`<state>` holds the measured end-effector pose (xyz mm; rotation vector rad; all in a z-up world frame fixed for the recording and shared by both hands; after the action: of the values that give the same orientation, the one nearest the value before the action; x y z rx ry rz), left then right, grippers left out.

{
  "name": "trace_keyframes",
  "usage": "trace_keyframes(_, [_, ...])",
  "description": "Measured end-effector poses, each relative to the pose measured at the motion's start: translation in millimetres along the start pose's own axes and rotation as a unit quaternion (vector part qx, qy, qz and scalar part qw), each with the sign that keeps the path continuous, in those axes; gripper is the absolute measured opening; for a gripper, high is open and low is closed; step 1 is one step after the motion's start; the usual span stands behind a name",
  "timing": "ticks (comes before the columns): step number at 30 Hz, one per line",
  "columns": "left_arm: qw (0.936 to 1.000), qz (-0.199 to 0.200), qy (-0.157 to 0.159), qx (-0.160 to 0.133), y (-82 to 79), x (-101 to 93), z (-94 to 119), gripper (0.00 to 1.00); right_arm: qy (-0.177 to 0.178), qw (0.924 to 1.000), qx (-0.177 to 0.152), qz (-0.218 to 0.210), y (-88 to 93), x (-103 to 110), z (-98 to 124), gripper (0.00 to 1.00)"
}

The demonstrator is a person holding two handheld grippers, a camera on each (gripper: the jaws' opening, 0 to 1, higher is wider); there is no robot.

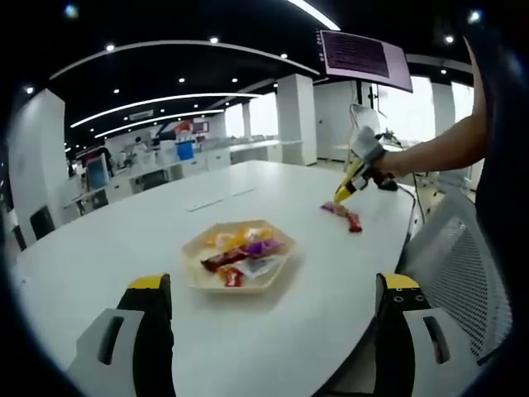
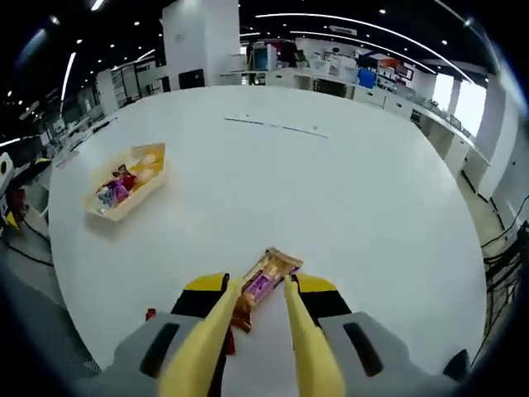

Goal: Place the target food into the container with the food tongs after gripping and lifting it, then release it inside without dropping or visibly crushing the food.

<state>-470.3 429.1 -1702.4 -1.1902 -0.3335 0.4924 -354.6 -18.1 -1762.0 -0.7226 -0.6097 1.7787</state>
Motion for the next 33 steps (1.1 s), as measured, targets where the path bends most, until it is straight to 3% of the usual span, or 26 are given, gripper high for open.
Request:
trace_keyframes(5, [1.0, 0.0, -0.002, 0.001, 0.2, 0.4, 0, 1.0, -0.006, 0.999, 0.012, -0.044, 0.9, 1, -6, 0.29])
trace_keyframes(16, [1.0, 0.001, 0.002, 0.007, 1.7, 0.2, -1, 1.0, -0.02, 0.9997, 0.013, -0.008, -4.6, 14, -16, 0.29])
trace_keyframes(31, [1.0, 0.001, 0.003, 0.008, 2.0, -0.3, -2, 1.0, -0.024, 0.999, 0.022, -0.03, -11.1, 20, -29, 0.29])
trace_keyframes(33, [1.0, 0.001, 0.003, 0.008, 1.9, -0.4, -2, 1.0, -0.013, 0.9998, 0.014, 0.006, -11.6, 21, -31, 0.26])
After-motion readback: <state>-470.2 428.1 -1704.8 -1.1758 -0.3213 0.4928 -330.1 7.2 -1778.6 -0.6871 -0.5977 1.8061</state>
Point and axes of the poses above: the point that each gripper's makers call its tool centre point, and the gripper's own axes: z roughly backward along the fingers, x roughly to its left, y roughly out of its underside, the point moved 8 cm from there along z, roughly backward along the fingers, and after that the axes turned 13 degrees about y, right-handed, at the moved point
